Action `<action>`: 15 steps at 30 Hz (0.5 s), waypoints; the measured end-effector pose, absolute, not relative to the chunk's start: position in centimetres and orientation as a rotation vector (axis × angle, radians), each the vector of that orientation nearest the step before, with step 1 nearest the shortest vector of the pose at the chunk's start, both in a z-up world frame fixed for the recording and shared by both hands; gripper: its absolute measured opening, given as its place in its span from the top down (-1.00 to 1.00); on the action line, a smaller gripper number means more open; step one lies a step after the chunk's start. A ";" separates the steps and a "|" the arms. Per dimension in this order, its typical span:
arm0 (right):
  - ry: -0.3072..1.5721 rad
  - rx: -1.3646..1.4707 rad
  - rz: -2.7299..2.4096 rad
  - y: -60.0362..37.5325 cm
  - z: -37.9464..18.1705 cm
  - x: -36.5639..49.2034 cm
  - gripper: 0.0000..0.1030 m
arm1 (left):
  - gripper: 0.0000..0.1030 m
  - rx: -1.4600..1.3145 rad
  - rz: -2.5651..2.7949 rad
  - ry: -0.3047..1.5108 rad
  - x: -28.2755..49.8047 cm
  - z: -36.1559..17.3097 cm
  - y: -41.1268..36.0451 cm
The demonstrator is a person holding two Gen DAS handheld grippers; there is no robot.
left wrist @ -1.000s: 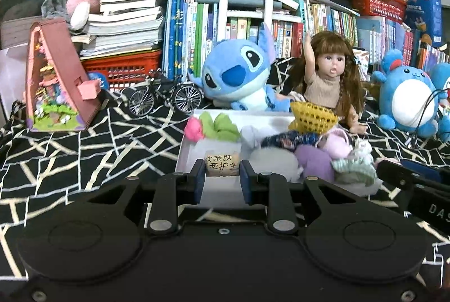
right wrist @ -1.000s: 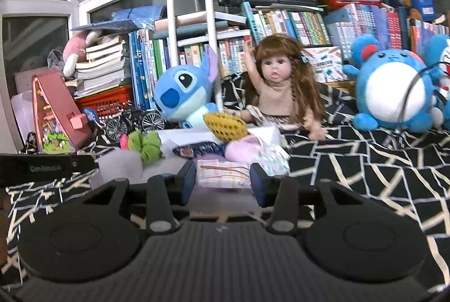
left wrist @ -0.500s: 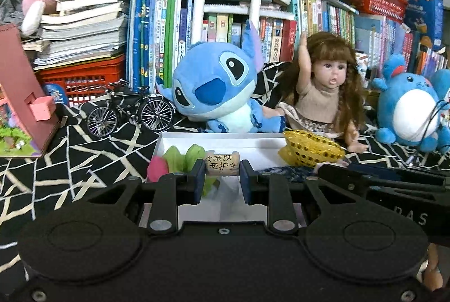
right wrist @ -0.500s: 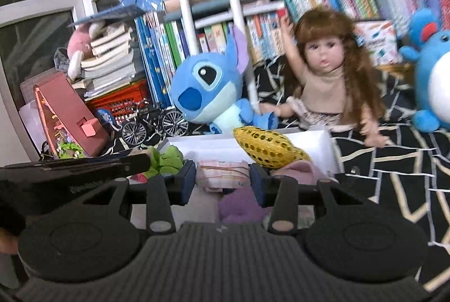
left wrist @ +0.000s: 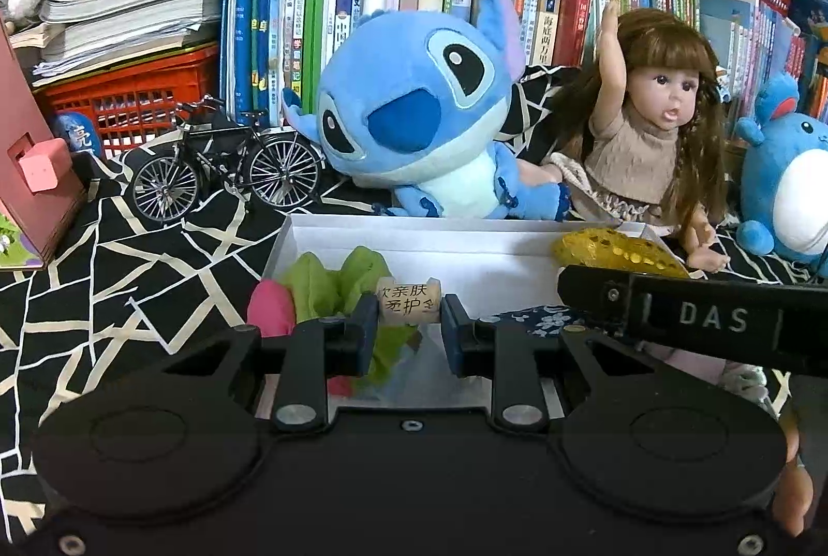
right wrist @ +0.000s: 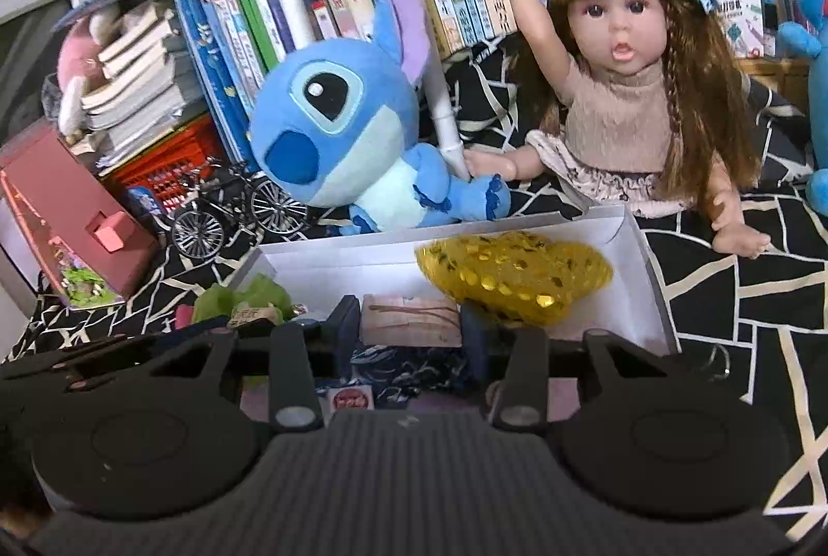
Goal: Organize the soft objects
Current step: 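Carry the beige label and pink-striped card over the white box, then open both tools to drop the label and card into the box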
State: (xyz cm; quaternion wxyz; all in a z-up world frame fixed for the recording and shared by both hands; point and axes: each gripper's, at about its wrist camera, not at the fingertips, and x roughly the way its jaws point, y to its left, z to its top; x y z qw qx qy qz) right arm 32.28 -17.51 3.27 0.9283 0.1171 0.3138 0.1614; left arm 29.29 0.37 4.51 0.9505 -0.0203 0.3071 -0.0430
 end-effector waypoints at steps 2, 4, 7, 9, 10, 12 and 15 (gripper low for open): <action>0.657 0.252 0.328 -17.5 2.9 32.8 0.07 | 0.51 -0.039 -0.085 0.627 29.5 4.4 0.3; 0.667 0.256 0.325 -17.5 2.6 33.1 0.07 | 0.51 -0.044 -0.083 0.629 29.7 4.3 0.4; 0.672 0.247 0.320 -17.3 2.3 33.4 0.07 | 0.51 -0.041 -0.083 0.636 30.1 4.0 0.3; 0.675 0.245 0.317 -17.3 2.3 33.6 0.07 | 0.51 -0.039 -0.080 0.643 30.3 3.8 0.3; 0.679 0.246 0.315 -17.2 2.3 33.7 0.07 | 0.51 -0.044 -0.079 0.648 30.4 3.6 0.4; 0.682 0.250 0.313 -17.2 2.1 33.7 0.07 | 0.51 -0.048 -0.079 0.654 30.5 3.4 0.3; 0.676 0.256 0.317 -17.3 1.9 33.5 0.01 | 0.50 -0.034 -0.078 0.649 30.4 3.2 0.2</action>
